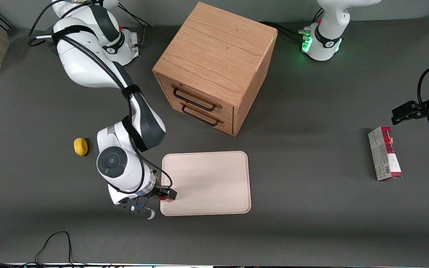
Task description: Place coke bottle on tray
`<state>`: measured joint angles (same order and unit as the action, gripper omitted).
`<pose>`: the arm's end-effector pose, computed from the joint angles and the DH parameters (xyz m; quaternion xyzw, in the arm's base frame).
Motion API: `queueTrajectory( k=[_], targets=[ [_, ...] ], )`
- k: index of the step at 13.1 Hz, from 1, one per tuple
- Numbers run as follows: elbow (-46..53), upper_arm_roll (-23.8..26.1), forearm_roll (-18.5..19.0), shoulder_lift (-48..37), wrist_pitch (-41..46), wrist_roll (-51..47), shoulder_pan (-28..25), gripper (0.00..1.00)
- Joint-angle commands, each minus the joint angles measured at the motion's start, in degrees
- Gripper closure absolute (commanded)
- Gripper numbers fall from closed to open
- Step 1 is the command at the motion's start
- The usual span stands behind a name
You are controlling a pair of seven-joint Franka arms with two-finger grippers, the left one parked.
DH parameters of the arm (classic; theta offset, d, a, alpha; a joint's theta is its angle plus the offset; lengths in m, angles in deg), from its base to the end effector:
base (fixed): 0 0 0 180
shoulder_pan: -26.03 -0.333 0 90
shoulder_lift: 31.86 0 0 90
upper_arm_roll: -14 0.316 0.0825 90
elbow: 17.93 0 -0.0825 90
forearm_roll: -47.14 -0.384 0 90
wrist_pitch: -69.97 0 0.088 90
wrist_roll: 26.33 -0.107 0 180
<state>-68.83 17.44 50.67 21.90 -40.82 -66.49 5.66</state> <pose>0.7367 0.2988 0.3395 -0.9878 0.1461 -0.0489 0.0237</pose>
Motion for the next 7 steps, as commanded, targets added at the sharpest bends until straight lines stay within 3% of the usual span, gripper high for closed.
queueTrajectory(
  k=[1,4,7],
  targets=[
    [1.8,-0.5,1.4,0.7,0.9,-1.2,-0.6,0.00],
    [-0.2,-0.4,2.9,-2.4,6.5,0.6,-0.1,0.00],
    [-15.3,-0.4,1.7,-16.9,13.5,15.0,3.4,0.00]
  ],
)
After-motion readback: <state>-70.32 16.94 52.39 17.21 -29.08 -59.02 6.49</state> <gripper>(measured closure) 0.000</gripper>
